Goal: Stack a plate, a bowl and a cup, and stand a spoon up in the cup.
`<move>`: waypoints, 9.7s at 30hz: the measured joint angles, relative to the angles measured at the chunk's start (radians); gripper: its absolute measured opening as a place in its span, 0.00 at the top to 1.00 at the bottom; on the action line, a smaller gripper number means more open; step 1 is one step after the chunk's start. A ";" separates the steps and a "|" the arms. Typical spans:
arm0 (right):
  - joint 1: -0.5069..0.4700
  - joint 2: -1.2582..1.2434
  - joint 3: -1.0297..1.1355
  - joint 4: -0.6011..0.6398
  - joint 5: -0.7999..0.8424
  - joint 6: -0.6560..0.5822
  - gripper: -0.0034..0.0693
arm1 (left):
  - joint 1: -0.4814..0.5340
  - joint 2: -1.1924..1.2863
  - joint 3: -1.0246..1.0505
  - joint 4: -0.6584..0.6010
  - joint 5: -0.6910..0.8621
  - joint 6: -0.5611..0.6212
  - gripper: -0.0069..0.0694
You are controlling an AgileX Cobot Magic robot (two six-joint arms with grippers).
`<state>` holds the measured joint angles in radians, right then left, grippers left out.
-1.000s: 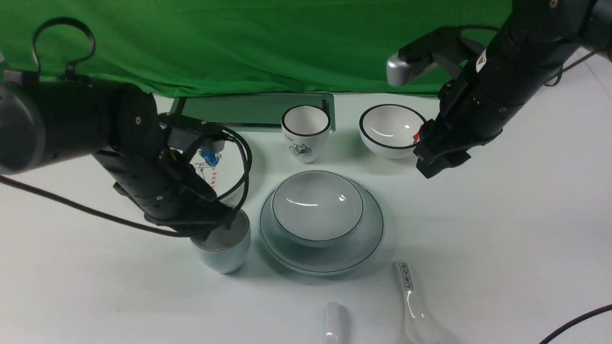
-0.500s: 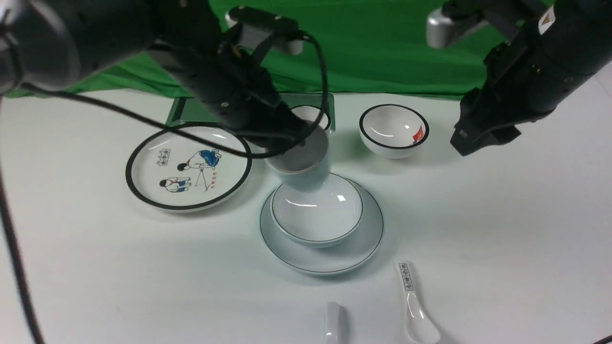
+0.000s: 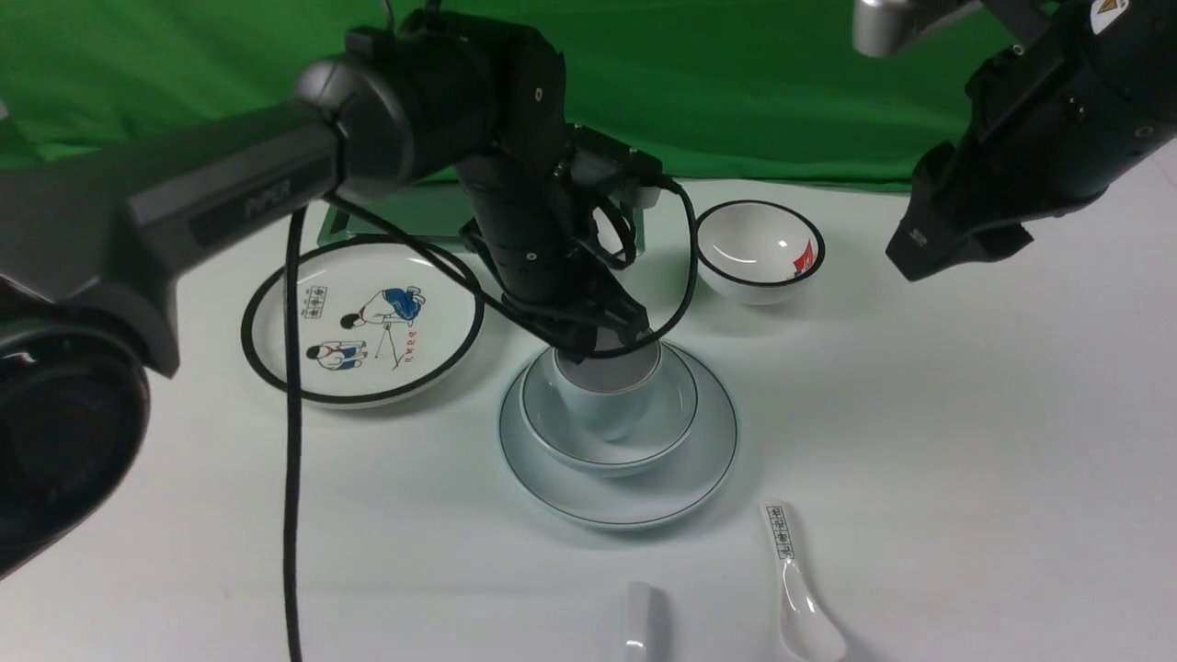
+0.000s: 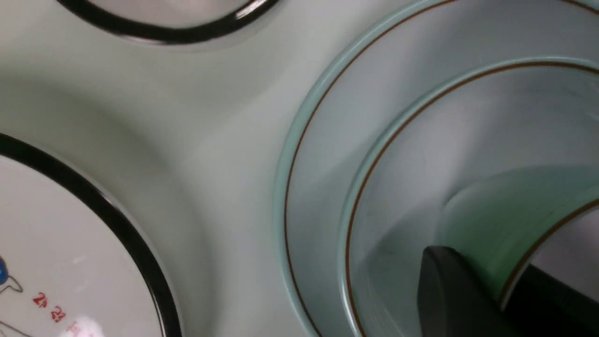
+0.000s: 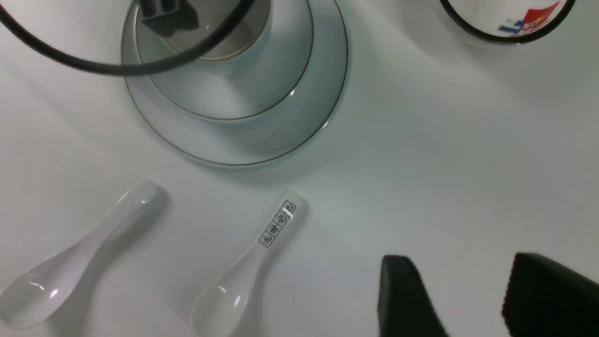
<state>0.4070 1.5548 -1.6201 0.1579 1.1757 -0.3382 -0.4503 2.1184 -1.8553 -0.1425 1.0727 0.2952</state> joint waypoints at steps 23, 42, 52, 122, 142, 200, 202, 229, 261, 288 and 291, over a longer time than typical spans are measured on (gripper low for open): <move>0.165 0.000 0.003 -0.008 0.037 0.082 0.49 | 0.000 -0.477 0.050 0.062 0.133 -0.138 0.39; 0.492 0.080 0.391 -0.004 -0.411 0.382 0.49 | 0.000 -1.246 0.983 0.154 -0.033 -0.198 0.96; 0.492 0.320 0.394 -0.008 -0.478 0.517 0.16 | 0.000 -1.289 1.019 0.124 -0.044 -0.201 0.96; 0.258 0.396 0.302 -0.496 -1.347 0.543 0.68 | 0.000 -1.329 1.046 0.189 -0.204 -0.186 0.95; 0.251 -0.313 0.491 -0.497 -0.990 0.519 0.94 | 0.000 -1.954 1.322 0.227 -0.402 -0.208 0.95; -0.341 -1.536 1.527 -0.420 -1.162 0.634 0.94 | 0.000 -1.972 1.325 0.230 -0.412 -0.209 0.95; -0.426 -1.551 1.603 -0.327 -1.161 0.599 0.94 | 0.000 -1.972 1.325 0.230 -0.412 -0.209 0.95; -0.422 -1.555 1.628 -0.241 -0.956 0.448 0.93 | 0.000 -1.972 1.325 0.231 -0.412 -0.209 0.95; -0.421 -1.555 1.628 -0.240 -0.955 0.448 0.84 | 0.120 -1.968 1.496 0.194 -0.708 -0.215 0.95; -0.421 -1.555 1.628 -0.240 -0.955 0.448 0.73 | 0.524 -2.116 1.862 0.041 -0.843 -0.240 0.95; -0.421 -1.555 1.628 -0.240 -0.955 0.448 0.73 | 0.525 -2.116 1.862 0.068 -0.845 -0.242 0.95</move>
<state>-0.0136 -0.0004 0.0084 -0.0819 0.2206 0.1102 0.0751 0.0026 0.0069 -0.0748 0.2276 0.0536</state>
